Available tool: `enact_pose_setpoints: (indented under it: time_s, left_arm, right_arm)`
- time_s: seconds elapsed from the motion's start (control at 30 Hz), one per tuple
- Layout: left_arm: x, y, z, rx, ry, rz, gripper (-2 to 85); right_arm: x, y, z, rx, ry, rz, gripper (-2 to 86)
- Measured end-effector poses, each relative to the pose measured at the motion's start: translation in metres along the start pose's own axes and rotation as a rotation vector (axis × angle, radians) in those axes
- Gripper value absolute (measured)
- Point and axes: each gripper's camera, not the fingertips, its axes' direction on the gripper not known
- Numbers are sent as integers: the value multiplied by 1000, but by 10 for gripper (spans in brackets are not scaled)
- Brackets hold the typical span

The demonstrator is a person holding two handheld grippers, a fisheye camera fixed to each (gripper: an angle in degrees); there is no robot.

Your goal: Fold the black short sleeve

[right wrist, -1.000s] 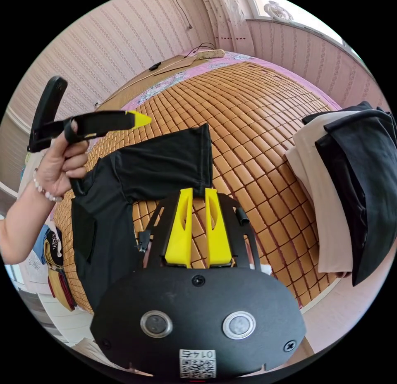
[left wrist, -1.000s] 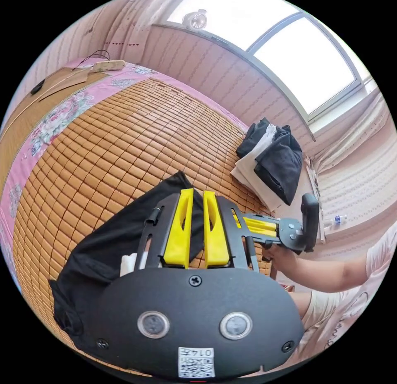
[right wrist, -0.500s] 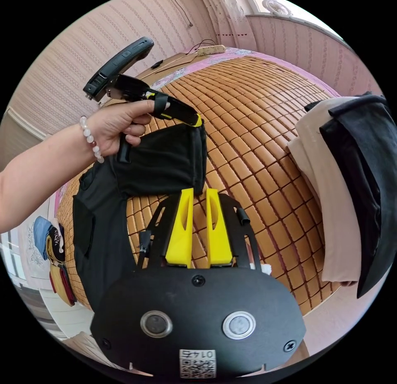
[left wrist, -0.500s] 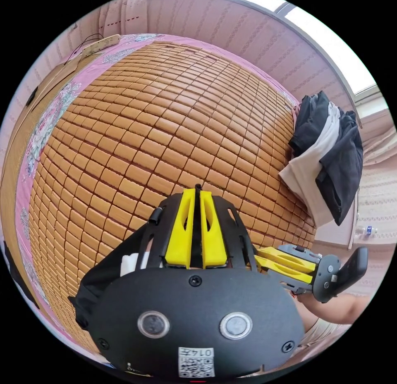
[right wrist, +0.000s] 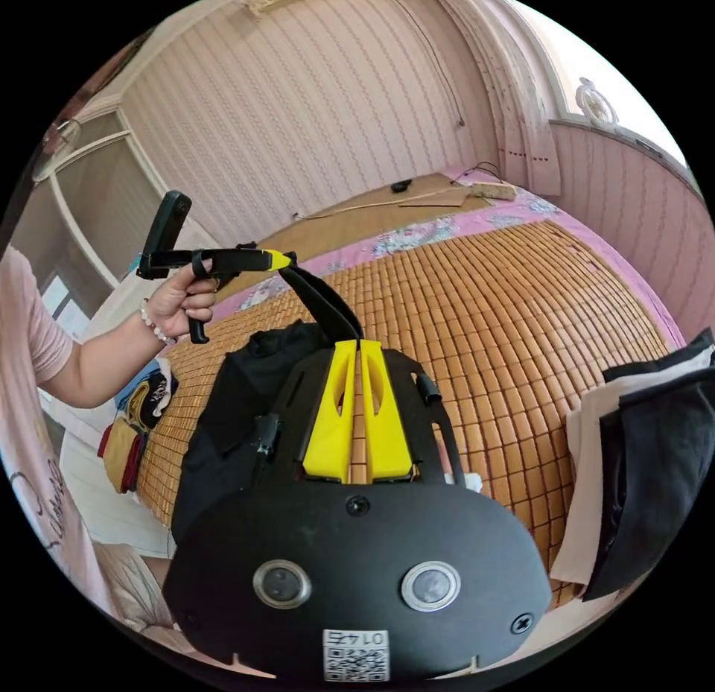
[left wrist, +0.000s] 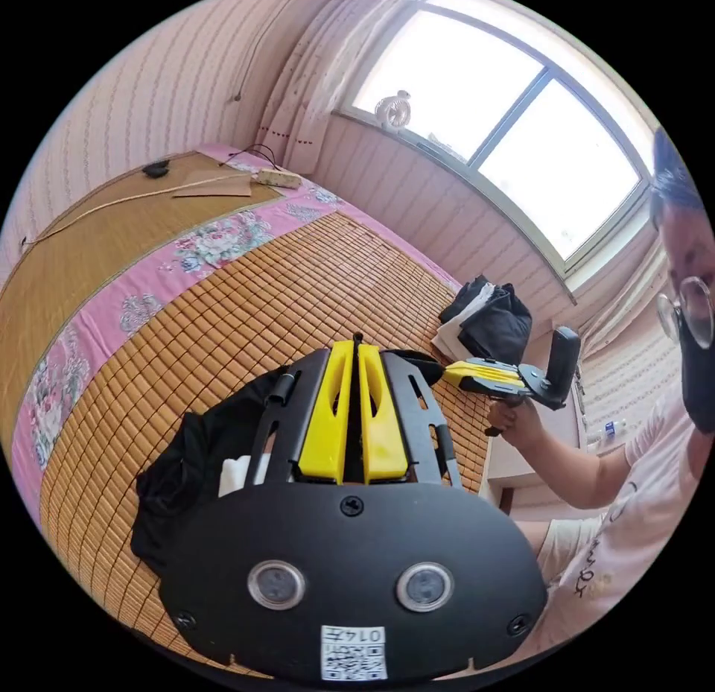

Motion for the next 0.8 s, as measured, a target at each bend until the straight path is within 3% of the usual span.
enact_pose_setpoints:
  time_s: [0.13, 0.33, 0.4, 0.67, 0.8]
  left_arm:
    - [-30, 120, -60, 0, -70, -159, 11]
    - [-79, 278, -60, -114, -85, -560, 53]
    - [-83, 292, -57, -130, -42, -567, 53]
    - [-89, 247, -12, -211, -166, -437, 69]
    - [-89, 237, 20, -318, -242, -388, 20]
  right_arm:
    - [-56, 2, 23, -142, -204, -138, -5]
    - [-98, 47, 100, -557, -253, -189, -1]
    - [-101, 47, 111, -606, -252, -185, 6]
    - [-146, 28, 160, -621, -77, -356, 73]
    - [-155, 32, 205, -724, 54, -343, 43]
